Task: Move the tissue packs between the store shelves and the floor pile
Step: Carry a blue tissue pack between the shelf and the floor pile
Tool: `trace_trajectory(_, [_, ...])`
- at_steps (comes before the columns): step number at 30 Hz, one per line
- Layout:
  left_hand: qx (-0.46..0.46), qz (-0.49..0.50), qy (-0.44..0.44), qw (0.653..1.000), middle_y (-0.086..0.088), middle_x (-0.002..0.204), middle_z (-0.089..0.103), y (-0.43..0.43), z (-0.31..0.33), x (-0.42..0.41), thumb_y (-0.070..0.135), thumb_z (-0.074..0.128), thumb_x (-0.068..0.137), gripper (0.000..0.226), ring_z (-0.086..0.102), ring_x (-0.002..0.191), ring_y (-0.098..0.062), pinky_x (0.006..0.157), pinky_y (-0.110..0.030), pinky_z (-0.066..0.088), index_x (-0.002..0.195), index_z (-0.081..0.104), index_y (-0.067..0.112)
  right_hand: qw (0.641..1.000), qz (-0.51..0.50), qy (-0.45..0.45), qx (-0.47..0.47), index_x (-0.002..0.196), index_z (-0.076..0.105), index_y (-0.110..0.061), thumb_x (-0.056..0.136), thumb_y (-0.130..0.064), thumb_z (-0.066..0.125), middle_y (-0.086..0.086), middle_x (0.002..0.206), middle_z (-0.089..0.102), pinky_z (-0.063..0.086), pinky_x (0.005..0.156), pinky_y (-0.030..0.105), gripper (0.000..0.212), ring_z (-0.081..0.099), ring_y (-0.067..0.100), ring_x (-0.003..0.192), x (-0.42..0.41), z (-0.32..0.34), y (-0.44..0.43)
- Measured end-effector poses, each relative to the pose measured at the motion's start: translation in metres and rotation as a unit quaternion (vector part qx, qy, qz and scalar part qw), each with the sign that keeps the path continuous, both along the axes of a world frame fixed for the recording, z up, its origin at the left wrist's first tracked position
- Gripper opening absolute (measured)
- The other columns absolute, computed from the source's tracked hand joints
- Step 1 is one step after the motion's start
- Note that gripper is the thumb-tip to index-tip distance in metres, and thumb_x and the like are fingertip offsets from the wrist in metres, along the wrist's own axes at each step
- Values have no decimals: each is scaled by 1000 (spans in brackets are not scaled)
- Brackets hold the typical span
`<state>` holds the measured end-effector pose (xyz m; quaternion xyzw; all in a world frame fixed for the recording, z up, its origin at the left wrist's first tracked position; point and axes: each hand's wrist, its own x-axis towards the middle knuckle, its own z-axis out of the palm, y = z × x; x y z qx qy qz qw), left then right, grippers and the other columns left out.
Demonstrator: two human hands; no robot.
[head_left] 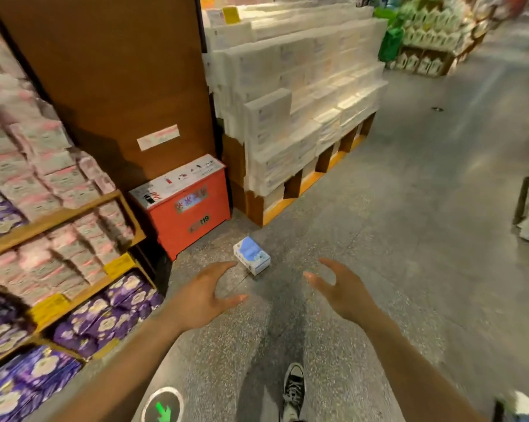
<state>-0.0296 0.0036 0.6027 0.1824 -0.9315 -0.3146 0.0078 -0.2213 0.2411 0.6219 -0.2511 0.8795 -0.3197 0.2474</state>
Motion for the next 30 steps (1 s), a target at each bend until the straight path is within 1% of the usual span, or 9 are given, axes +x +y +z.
trace_trajectory(3, [17,36,-4,999,5,152,44,-33,-5,-64,98,36,65,110,49,130,-12,104,-23,38,152,35,31,1000,2,-5,5,152,41,-20,92,-59,58,3,159,40,31,115,38,74,38,23,145,-80,-3,-40])
trace_trajectory(6, [24,57,-3,998,5,151,46,-66,-5,-119,94,40,69,102,51,128,-12,102,-27,41,151,35,34,999,25,-9,21,152,40,-22,91,-63,56,1,159,39,31,116,39,75,38,22,145,-149,2,-80])
trace_trajectory(10, [27,97,-15,995,9,153,42,-110,-18,-179,89,45,76,89,49,130,-13,106,-38,44,150,31,41,996,65,-6,53,152,40,-21,81,-76,47,3,158,41,35,113,41,90,41,24,143,-223,4,-138])
trace_trajectory(16, [62,131,-31,989,12,153,43,-185,-64,-256,78,57,79,84,49,132,-9,106,-38,46,150,31,42,991,105,-28,75,151,42,-22,92,-63,55,0,158,42,32,115,36,73,39,20,145,-308,-36,-236])
trace_trajectory(19, [92,151,-48,983,12,151,45,-233,-97,-296,80,56,77,84,50,130,-9,105,-38,46,149,32,43,987,117,-44,97,151,42,-21,89,-67,53,1,157,43,33,114,35,78,40,20,144,-347,-66,-291])
trace_trajectory(22, [134,157,-61,977,12,151,44,-279,-136,-336,85,49,74,89,49,130,-8,103,-30,43,149,33,41,983,120,-64,121,151,43,-22,90,-66,53,0,156,45,36,113,35,76,43,20,142,-386,-99,-346])
trace_trajectory(25, [166,185,-71,966,13,151,44,-317,-183,-372,90,44,70,95,48,130,-7,101,-26,42,150,33,40,978,124,-82,147,150,43,-23,86,-70,51,-2,154,46,37,110,31,80,45,18,140,-424,-140,-398])
trace_trajectory(28, [194,210,-93,954,15,151,42,-347,-244,-403,103,30,59,111,48,129,-5,102,-27,43,151,31,40,969,147,-100,169,150,43,-24,72,-81,41,-4,153,47,37,108,27,97,46,15,138,-452,-199,-444])
trace_trajectory(30, [207,216,-109,948,17,153,38,-364,-296,-424,103,28,59,111,46,131,-4,104,-25,41,152,28,41,961,174,-105,187,150,43,-26,73,-83,41,-5,153,47,37,109,28,95,46,14,137,-472,-254,-473])
